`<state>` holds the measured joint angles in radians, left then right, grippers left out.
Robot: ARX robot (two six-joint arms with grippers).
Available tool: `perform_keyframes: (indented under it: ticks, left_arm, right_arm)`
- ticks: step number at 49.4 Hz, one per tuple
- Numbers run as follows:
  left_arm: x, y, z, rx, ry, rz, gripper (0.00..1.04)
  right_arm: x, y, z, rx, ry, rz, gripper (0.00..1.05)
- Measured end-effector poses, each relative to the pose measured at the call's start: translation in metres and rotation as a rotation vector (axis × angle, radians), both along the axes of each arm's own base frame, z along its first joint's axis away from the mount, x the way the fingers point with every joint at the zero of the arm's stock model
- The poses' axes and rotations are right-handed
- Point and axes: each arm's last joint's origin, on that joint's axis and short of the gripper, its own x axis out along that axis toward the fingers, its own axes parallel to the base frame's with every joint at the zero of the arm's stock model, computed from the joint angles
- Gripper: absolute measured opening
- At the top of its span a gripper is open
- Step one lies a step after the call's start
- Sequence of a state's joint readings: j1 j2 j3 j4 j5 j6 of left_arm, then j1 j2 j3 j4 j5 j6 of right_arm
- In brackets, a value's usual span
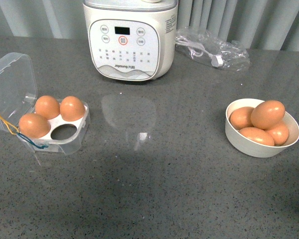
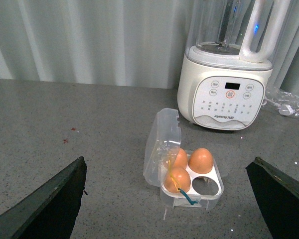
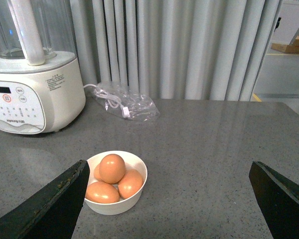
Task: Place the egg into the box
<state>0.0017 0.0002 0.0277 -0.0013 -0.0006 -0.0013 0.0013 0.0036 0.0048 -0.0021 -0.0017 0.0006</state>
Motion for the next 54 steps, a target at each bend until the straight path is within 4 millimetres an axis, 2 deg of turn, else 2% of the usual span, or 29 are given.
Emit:
perform_keyframes:
  ticks: [44, 49, 54]
  left_arm:
    - [0.0, 0.0, 0.0, 0.0, 0.0, 0.0, 0.98]
    - [0.0, 0.0, 0.0, 0.0, 0.0, 0.0, 0.98]
    - [0.0, 0.0, 0.0, 0.0, 0.0, 0.0, 0.98]
  right_arm:
    - [0.0, 0.0, 0.0, 0.0, 0.0, 0.0, 0.97]
    - [0.004, 0.001, 0.0, -0.136, 0.127, -0.095, 0.97]
    - [0.016, 0.006, 0.006, -0.202, 0.25, -0.042, 0.97]
